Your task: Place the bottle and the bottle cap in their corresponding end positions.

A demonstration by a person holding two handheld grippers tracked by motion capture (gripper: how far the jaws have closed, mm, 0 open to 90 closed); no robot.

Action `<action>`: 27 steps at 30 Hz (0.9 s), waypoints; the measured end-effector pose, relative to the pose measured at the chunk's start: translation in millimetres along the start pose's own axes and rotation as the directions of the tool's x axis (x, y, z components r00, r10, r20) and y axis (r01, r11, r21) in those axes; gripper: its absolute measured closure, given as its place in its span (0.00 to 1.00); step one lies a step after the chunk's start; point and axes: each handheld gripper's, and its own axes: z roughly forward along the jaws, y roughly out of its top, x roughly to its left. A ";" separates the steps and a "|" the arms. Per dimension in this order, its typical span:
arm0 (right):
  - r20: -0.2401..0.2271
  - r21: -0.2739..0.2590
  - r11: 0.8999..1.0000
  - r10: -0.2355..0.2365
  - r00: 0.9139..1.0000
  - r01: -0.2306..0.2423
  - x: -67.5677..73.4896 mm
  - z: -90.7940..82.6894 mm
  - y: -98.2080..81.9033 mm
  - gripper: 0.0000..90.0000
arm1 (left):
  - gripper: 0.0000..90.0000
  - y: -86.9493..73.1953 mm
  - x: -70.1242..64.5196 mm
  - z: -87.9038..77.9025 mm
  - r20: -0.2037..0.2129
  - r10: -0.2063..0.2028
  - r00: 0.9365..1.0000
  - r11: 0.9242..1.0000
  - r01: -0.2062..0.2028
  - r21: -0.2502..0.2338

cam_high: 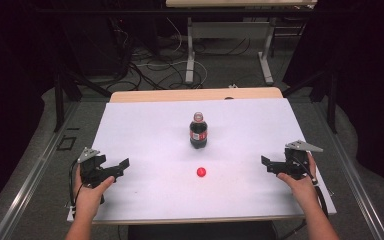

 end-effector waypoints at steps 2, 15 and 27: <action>0.018 0.000 1.000 -0.002 1.000 0.002 -4.1 2.2 -4.4 0.00 | 0.01 -3.6 3.1 2.0 -0.012 0.007 1.000 1.000 -0.007 0.015; 0.094 0.041 0.995 0.086 0.992 -0.091 -27.8 9.2 -22.2 0.01 | 0.01 -16.5 10.6 9.0 -0.083 0.012 0.996 0.999 -0.007 0.050; 0.097 0.055 0.994 0.084 0.992 -0.090 -29.9 13.4 -26.0 0.01 | 0.01 -20.2 15.2 12.4 -0.106 -0.001 0.994 0.998 0.009 0.066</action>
